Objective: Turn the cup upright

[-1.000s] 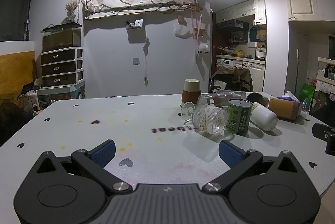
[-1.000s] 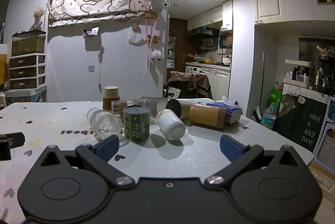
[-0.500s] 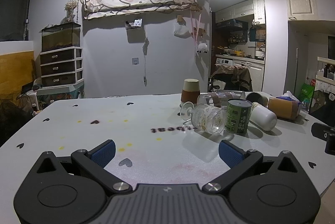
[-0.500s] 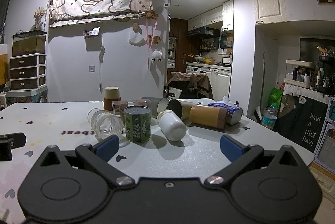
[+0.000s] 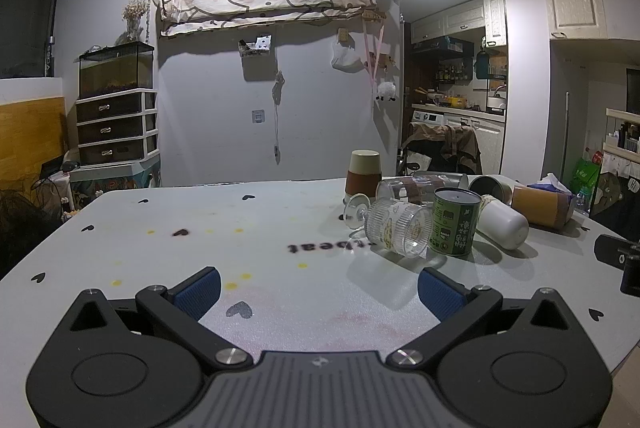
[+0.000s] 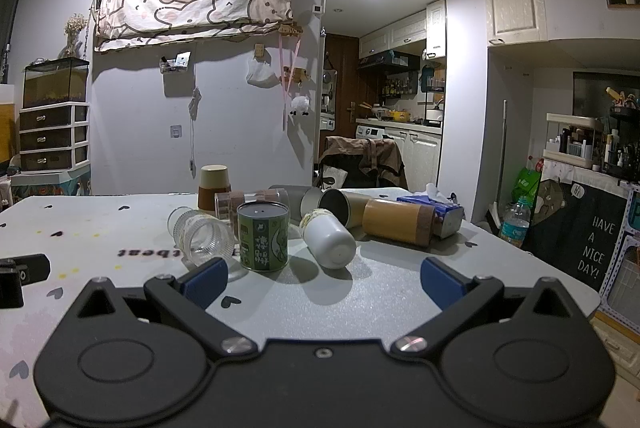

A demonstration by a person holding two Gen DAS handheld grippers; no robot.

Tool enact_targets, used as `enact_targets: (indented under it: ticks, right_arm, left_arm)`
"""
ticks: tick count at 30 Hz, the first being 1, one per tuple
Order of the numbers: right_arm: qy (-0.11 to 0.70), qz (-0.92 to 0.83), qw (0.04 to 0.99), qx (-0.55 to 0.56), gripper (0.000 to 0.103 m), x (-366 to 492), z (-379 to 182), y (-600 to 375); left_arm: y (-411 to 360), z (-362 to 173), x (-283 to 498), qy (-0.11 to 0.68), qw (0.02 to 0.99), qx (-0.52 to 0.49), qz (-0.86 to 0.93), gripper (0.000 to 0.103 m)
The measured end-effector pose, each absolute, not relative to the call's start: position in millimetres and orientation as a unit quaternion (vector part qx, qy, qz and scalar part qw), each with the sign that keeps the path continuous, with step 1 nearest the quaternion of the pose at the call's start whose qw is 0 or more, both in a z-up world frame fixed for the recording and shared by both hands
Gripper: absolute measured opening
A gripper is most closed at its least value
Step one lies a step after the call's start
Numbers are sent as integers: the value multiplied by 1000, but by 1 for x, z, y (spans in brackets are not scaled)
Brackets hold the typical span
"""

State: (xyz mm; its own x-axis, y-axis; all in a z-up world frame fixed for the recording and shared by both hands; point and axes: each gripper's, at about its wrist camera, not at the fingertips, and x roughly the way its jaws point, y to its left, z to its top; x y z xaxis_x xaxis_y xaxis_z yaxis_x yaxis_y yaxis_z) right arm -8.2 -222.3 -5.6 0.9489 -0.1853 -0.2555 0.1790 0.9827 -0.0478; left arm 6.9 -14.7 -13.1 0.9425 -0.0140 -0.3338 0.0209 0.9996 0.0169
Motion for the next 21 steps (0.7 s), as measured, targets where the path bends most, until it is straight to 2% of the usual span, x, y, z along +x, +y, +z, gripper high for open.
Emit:
enact_targets:
  ticks: [21]
  right_arm:
    - [154, -76, 985, -4, 103, 14, -6, -229]
  left_arm:
    - [-21, -17, 6, 175, 984, 12, -17, 103]
